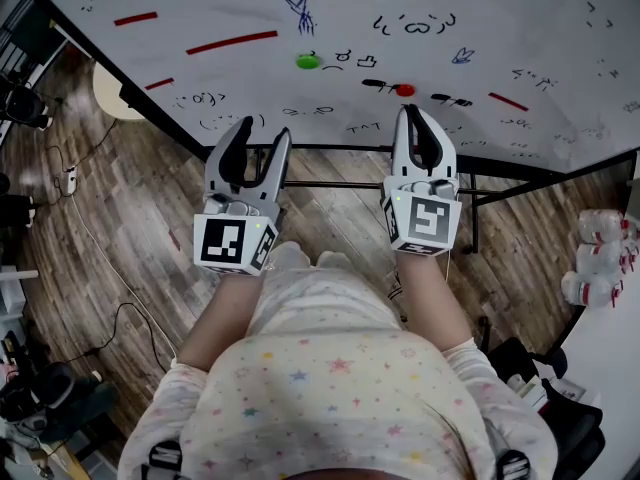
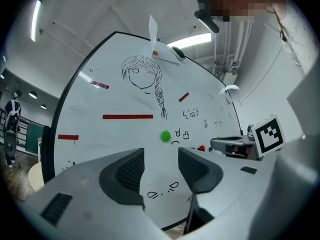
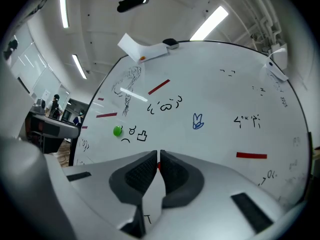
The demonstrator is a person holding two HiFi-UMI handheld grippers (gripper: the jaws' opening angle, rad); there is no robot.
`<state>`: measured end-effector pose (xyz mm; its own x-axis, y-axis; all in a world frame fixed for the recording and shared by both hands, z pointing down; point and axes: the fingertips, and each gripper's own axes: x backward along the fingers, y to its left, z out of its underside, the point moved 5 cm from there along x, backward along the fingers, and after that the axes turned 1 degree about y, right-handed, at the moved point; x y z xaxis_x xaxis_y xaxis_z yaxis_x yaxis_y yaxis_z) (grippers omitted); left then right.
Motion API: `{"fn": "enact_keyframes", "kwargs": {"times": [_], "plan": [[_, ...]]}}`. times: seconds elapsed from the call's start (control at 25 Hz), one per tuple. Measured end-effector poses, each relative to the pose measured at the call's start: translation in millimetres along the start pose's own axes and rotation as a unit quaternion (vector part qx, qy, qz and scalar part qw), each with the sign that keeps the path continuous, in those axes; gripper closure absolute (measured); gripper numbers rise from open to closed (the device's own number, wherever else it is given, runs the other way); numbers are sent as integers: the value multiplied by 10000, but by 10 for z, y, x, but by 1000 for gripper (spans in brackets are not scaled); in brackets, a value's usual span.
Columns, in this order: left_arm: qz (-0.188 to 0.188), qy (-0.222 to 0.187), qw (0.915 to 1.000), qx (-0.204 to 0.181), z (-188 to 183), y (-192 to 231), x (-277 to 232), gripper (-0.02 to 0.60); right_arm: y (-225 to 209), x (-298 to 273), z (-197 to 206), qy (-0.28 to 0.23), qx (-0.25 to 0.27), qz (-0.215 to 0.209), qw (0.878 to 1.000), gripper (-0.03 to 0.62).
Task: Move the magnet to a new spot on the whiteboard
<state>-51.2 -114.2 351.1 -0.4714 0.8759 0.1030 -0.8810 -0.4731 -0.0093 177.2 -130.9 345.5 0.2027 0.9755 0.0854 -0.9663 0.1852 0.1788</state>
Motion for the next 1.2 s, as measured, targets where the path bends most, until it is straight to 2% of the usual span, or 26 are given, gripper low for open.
{"fn": "enact_keyframes", "kwargs": {"times": [0.2,0.64,1.2], "plan": [[26,-40,10000,-30,-30,-35,21,397,9,72,-45,-50,-25,-15,10000,589],[71,-56,9999,-51,-28,-104,29,483,-7,189,-51,-11,-135,-91,9999,594],[49,-160,9999,-17,16,-165,135,541,40,350,-91,-75,-171,-267,9995,594]]}}
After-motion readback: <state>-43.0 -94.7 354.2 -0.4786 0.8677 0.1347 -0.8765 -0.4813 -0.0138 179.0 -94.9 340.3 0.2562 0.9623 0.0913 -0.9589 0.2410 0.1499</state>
